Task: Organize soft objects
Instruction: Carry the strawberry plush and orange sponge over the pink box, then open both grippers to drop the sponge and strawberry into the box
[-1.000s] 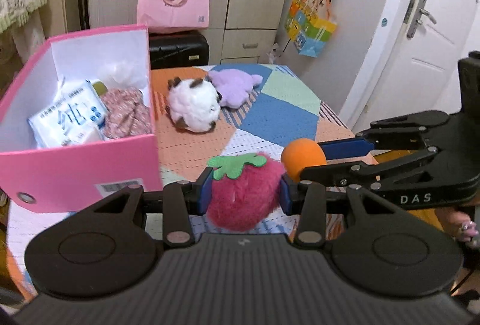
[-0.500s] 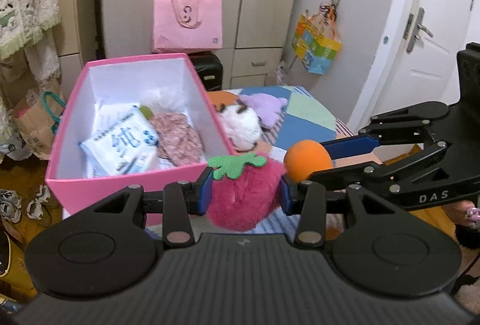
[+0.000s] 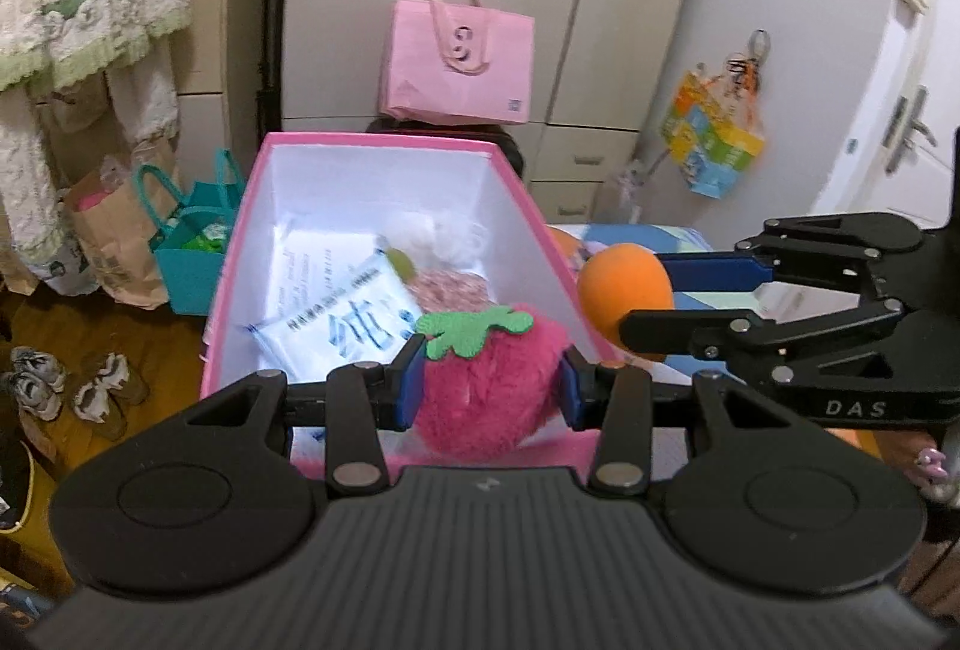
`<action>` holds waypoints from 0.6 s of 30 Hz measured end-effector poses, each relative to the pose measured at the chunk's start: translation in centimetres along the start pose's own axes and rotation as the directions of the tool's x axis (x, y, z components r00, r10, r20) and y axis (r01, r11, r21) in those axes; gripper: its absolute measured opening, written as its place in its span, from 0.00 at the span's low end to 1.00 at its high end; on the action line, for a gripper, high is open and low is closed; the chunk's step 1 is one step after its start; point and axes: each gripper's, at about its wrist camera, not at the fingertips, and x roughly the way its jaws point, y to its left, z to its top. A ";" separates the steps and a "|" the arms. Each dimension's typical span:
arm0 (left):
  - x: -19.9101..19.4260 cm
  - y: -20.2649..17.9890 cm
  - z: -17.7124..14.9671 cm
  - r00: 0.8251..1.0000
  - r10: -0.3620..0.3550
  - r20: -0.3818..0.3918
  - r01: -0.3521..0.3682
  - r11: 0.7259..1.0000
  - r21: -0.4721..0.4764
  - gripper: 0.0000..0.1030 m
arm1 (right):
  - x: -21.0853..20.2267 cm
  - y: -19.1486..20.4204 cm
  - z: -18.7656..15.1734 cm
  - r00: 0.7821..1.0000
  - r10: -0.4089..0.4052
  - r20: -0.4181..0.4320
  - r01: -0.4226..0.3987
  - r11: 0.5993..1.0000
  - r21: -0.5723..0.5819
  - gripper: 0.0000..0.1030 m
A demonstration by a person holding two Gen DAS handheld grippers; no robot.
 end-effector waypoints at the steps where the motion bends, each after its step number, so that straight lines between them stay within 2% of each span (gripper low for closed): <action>1: 0.6 0.4 0.3 1.000 0.018 0.001 -0.018 1.000 -0.003 0.41 | 0.5 -0.1 0.3 1.000 -0.003 0.001 0.003 1.000 -0.011 0.39; 3: 1.8 1.0 0.9 0.999 0.047 -0.003 -0.047 0.999 -0.005 0.41 | 1.8 -0.1 1.0 1.000 -0.010 -0.005 0.010 0.999 -0.037 0.39; 6: 3.3 2.5 2.1 0.999 0.046 -0.023 -0.047 0.998 -0.029 0.41 | 3.9 -0.4 2.0 0.999 -0.009 -0.041 0.005 0.996 -0.091 0.39; 10: 5.3 3.8 3.8 0.994 0.104 -0.039 -0.104 0.995 0.003 0.41 | 7.4 -1.7 3.5 0.994 -0.032 -0.109 0.018 0.992 -0.127 0.39; 18: 11.0 5.8 5.7 0.978 0.138 -0.155 -0.140 0.990 0.001 0.41 | 12.9 -3.7 4.2 0.970 -0.019 -0.241 -0.025 0.983 -0.180 0.39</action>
